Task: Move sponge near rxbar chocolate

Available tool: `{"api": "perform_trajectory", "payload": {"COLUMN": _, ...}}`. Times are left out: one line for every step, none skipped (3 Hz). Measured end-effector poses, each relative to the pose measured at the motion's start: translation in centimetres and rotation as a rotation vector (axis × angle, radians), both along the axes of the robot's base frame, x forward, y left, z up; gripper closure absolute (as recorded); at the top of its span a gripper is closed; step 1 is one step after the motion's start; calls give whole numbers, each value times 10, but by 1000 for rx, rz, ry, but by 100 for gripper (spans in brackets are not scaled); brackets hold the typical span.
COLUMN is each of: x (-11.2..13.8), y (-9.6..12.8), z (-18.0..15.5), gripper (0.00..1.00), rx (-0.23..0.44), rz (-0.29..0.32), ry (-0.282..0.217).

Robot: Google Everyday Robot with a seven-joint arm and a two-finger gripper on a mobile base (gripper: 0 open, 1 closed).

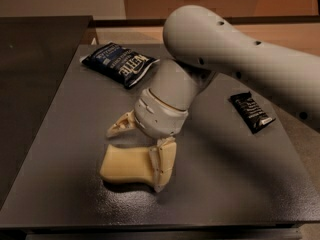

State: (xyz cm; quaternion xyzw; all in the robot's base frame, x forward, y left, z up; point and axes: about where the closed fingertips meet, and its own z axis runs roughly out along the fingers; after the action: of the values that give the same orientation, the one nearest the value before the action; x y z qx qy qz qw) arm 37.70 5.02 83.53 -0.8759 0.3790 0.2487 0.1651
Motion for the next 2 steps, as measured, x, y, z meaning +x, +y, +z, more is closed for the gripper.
{"api": "perform_trajectory", "payload": {"x": -1, "y": -1, "z": 1, "gripper": 41, "rx": -5, "rz": -13, "ry": -2}}
{"api": "perform_trajectory", "payload": {"x": 9, "y": -8, "z": 10, "gripper": 64, "rx": 3, "rz": -49, "ry": -9}}
